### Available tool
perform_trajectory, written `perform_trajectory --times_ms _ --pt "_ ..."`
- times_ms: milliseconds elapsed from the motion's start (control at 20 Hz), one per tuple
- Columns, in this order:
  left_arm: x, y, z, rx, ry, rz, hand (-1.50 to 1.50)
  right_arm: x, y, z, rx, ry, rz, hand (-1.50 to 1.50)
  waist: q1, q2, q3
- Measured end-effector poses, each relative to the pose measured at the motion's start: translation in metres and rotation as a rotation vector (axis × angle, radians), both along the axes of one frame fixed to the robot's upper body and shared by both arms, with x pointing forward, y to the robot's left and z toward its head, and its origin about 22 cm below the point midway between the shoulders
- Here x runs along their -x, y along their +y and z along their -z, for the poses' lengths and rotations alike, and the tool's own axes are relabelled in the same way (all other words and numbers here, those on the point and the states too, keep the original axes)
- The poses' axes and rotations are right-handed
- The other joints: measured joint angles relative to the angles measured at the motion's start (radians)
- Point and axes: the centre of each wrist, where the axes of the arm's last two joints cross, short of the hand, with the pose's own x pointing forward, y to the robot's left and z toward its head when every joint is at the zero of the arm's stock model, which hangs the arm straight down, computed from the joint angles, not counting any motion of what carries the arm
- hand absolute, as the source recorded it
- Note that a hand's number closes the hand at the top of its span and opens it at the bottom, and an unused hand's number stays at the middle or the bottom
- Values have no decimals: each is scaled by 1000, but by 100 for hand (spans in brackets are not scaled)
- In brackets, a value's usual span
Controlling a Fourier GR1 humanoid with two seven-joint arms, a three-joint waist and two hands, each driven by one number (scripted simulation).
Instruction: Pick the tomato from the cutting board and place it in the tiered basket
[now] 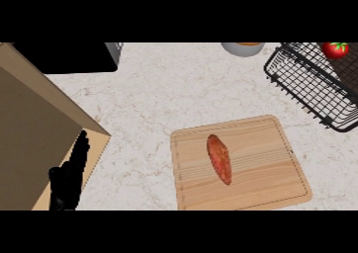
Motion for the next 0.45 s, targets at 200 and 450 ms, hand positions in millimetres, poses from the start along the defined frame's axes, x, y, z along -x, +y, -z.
perform_trajectory --times_ms 200,450 --pt "4 1 0 -1 5 -22 0 59 -23 -4 -12 2 7 -150 -20 -3 -1" --pt "5 3 -1 9 9 -35 0 140 -43 -7 -13 15 -31 -150 -31 -3 -1"
